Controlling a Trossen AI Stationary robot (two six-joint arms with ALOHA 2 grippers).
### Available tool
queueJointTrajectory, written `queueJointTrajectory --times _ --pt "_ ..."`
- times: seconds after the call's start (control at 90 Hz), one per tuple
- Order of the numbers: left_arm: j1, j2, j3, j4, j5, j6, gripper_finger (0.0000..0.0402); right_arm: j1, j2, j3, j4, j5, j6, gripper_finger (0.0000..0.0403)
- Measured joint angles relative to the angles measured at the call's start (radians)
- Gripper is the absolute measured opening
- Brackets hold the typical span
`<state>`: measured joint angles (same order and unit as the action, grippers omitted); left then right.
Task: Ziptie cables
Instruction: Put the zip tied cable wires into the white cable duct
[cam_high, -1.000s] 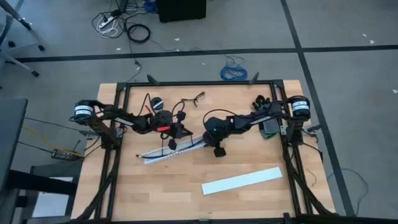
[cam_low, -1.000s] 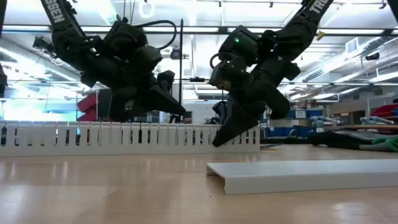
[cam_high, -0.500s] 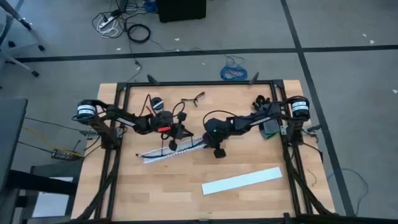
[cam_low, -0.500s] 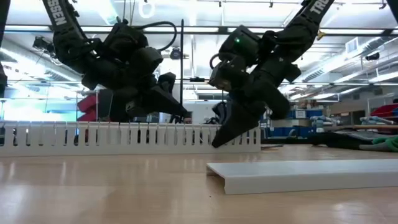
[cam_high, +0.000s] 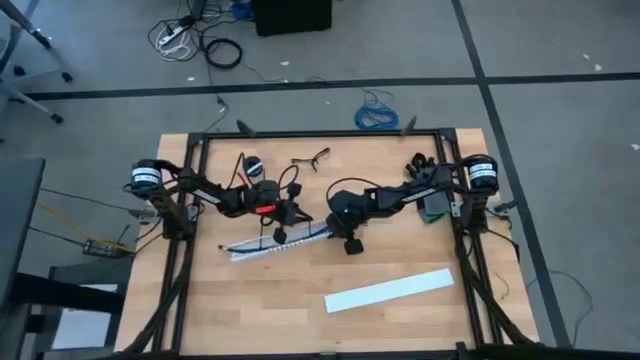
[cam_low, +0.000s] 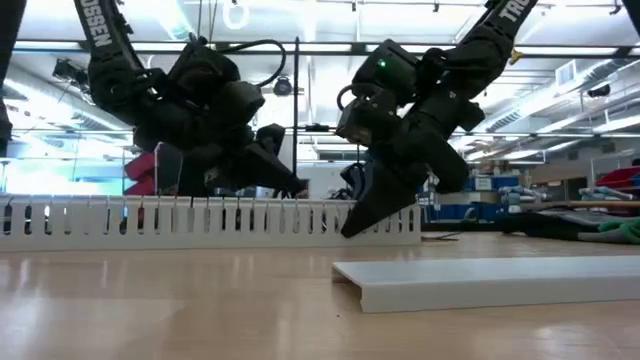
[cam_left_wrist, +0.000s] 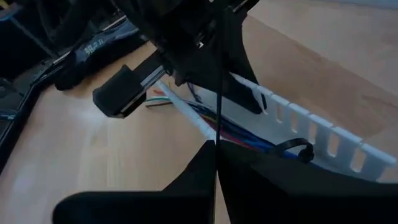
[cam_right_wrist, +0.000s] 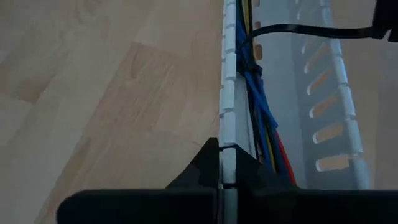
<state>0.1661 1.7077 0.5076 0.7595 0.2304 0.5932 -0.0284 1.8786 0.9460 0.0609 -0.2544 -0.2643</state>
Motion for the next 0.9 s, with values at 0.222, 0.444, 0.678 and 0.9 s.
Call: queueJointTrajectory --times 0.222,0.444,0.678,0.9 --pt "-0.054 0.002 0.000 0.009 -0.004 -0.040 0.0000 0.000 0.000 0.000 -0.003 -0.003 -0.002 0.0000" --pt "-0.081 0.000 0.001 -0.011 -0.006 -0.095 0.0000 0.001 0.000 0.001 -0.001 -0.009 -0.003 0.0000" --pt "-0.081 0.000 0.002 -0.055 0.027 -0.111 0.0000 0.000 0.001 0.001 0.005 -0.008 -0.003 0.0000" --pt "-0.074 -0.003 0.003 -0.101 0.006 -0.105 0.0000 0.000 0.001 0.001 0.006 -0.005 -0.003 0.0000"
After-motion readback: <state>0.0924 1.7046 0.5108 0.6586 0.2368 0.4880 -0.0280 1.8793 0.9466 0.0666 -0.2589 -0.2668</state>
